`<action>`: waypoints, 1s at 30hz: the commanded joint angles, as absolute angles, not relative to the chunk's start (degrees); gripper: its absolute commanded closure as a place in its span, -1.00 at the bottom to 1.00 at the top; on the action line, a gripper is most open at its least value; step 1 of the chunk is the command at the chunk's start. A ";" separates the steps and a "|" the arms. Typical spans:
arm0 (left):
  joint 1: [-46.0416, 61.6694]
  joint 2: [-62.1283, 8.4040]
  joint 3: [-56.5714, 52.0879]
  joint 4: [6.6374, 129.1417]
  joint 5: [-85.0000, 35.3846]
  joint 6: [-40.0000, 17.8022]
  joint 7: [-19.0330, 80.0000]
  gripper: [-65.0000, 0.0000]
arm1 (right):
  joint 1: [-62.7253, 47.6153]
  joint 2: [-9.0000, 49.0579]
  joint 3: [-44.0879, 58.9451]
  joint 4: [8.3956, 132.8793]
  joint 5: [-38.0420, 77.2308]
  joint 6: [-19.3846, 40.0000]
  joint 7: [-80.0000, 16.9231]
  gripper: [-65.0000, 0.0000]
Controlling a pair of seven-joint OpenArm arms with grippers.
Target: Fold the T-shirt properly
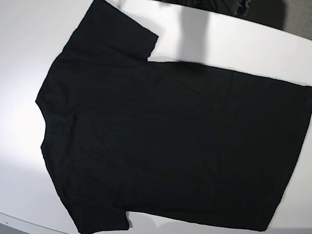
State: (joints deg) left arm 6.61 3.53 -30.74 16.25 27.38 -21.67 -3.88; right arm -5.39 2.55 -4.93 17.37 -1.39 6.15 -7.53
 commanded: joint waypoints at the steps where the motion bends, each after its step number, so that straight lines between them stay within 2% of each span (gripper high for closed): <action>1: 6.63 3.62 -30.65 16.49 27.40 -22.50 -3.95 0.34 | -5.26 2.70 -4.91 17.76 -1.34 5.58 -7.55 0.44; 25: 6.72 3.62 -30.65 16.49 27.38 -22.55 -3.79 0.34 | -5.41 2.72 -4.91 17.78 -1.37 5.58 -7.60 0.44; 30: 6.83 3.62 -30.65 16.49 27.42 -24.64 -1.45 0.34 | -7.27 3.60 -4.91 18.31 -2.87 5.58 -7.49 0.44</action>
State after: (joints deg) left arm 6.66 3.53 -30.74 16.25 27.38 -24.25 -1.04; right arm -6.98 3.46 -4.91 18.09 -3.01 5.96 -7.46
